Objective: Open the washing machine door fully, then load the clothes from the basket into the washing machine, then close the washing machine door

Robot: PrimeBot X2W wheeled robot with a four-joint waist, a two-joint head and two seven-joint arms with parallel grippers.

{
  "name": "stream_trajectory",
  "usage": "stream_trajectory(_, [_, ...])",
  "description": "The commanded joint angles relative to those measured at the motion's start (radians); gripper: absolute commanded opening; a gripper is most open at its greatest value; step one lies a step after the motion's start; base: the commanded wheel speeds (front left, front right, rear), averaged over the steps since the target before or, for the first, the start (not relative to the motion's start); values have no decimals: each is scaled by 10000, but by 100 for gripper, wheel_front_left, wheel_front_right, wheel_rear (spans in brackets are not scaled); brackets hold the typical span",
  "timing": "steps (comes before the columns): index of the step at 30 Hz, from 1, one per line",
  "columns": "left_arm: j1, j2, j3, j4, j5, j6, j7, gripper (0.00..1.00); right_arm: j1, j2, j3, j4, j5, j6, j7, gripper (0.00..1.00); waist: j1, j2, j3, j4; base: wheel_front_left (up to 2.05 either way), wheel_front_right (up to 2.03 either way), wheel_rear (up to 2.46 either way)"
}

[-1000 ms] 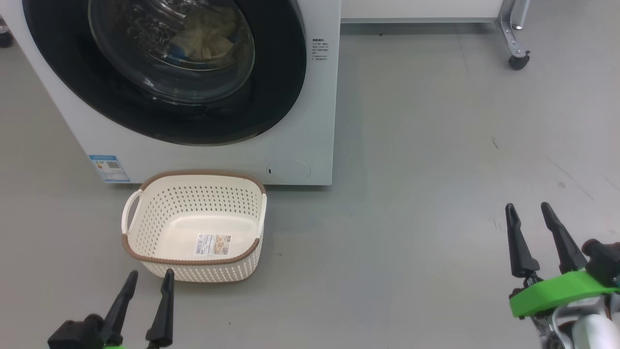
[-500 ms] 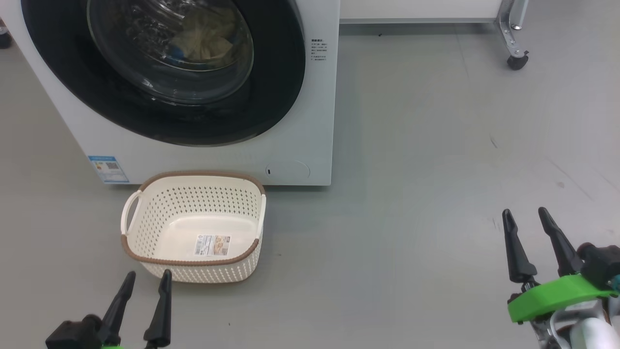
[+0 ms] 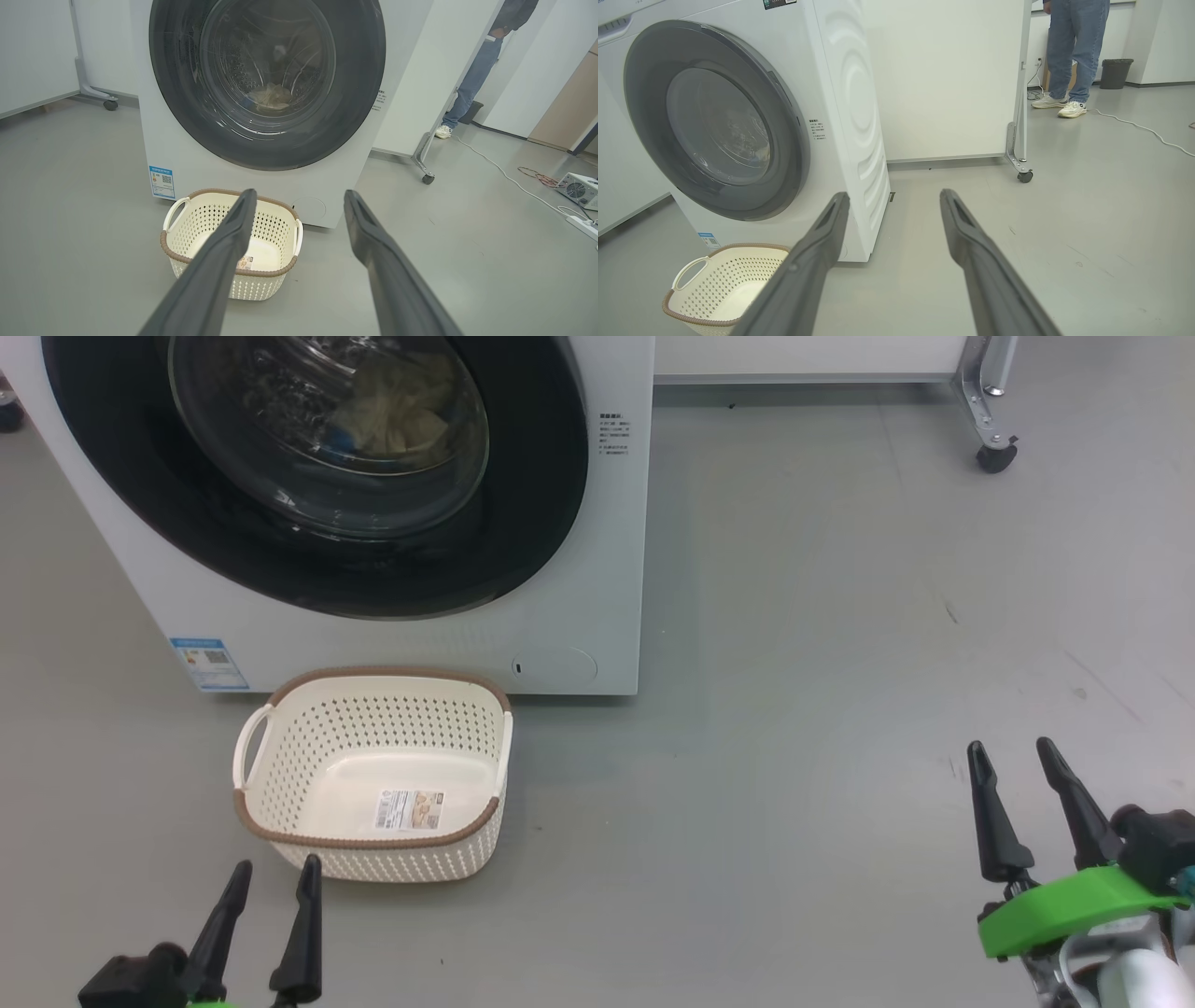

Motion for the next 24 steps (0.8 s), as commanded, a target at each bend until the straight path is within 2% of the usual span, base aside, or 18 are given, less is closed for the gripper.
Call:
stream_trajectory(1, [-349, 111, 422, -305, 20, -65, -109, 100, -330, -78, 236, -282, 46, -32, -67, 100, 0, 0, 3, 6, 0, 0, 0])
stream_trajectory(17, [-281, 181, 367, -344, -38, -65, -109, 100, -352, -78, 292, -214, 77, -32, -67, 100, 0, 0, -70, 14, 0, 0, 0])
stream_trajectory(18, [4, -1, -7, -4, -1, 0, 0, 0, -2, 0, 69, 58, 31, 0, 0, 0, 0, 0, -73, 13, 0, 0, 0])
stream_trajectory(24, [103, -201, -97, 489, -233, 12, 111, 0, 120, 75, 73, 629, 294, -1, 116, 0, 0, 0, -71, 5, 0, 0, 0])
